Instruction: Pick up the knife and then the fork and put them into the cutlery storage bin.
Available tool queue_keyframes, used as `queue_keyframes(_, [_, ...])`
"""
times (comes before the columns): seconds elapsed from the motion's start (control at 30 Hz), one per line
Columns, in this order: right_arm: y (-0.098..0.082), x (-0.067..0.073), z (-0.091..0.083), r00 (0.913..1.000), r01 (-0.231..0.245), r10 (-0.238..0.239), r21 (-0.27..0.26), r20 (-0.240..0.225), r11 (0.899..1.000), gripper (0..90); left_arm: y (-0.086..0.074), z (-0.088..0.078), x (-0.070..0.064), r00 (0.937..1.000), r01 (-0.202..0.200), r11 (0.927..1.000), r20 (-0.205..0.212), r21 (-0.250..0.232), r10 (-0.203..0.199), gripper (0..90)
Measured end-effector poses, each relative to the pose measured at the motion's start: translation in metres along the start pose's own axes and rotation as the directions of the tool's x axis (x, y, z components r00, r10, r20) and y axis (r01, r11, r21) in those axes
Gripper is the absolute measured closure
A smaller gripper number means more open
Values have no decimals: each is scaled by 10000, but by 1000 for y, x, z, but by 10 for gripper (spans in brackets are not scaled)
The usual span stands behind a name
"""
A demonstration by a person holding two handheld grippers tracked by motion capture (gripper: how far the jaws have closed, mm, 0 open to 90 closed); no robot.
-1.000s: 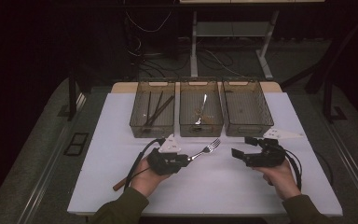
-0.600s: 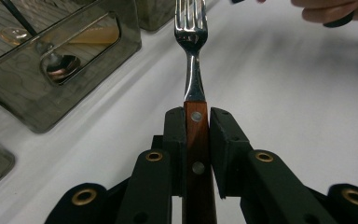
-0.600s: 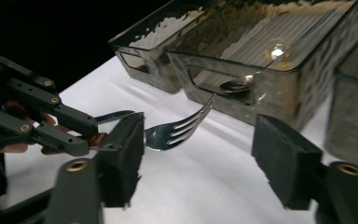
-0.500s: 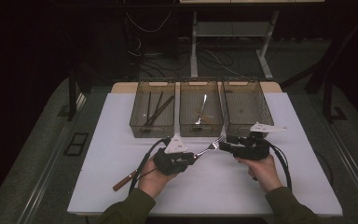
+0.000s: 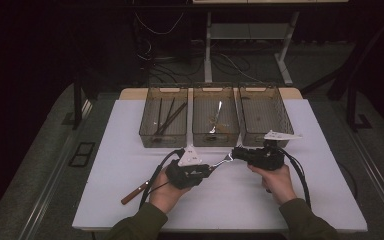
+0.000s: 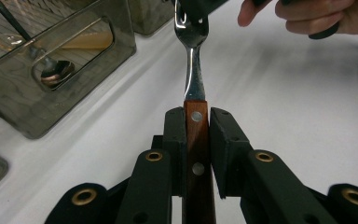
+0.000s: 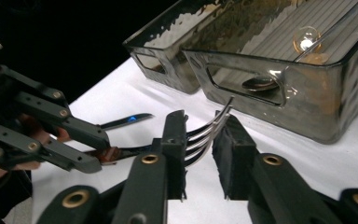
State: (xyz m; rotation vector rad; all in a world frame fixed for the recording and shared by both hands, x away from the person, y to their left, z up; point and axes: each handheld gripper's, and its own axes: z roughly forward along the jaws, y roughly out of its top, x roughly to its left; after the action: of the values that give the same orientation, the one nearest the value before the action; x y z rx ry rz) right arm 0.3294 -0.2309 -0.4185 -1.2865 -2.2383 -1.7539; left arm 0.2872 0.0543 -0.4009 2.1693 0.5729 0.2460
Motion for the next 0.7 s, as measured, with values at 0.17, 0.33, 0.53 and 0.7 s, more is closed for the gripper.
queue_keyframes(0.17, [2, 2, -4, 9998, -81, 75, -286, -190, 9996, 824, -1, 3, 0, 10000, -35, 9998, 91, 191, 34, 766])
queue_keyframes(0.33, [5, 5, -6, 9997, 44, -54, -399, -248, 9992, 852, -2, 5, 0, 9997, 7, 9999, 233, 108, -10, 761])
queue_keyframes(0.53, [8, 11, -9, 9992, 117, -148, -813, -383, 9966, 870, -3, 5, 2, 9967, 312, 9991, 753, -284, -290, 737])
queue_keyframes(0.7, [10, 10, -14, 9997, 198, -215, -1001, -153, 9948, 872, -8, 0, 5, 9961, 295, 9985, 850, -464, -255, 645])
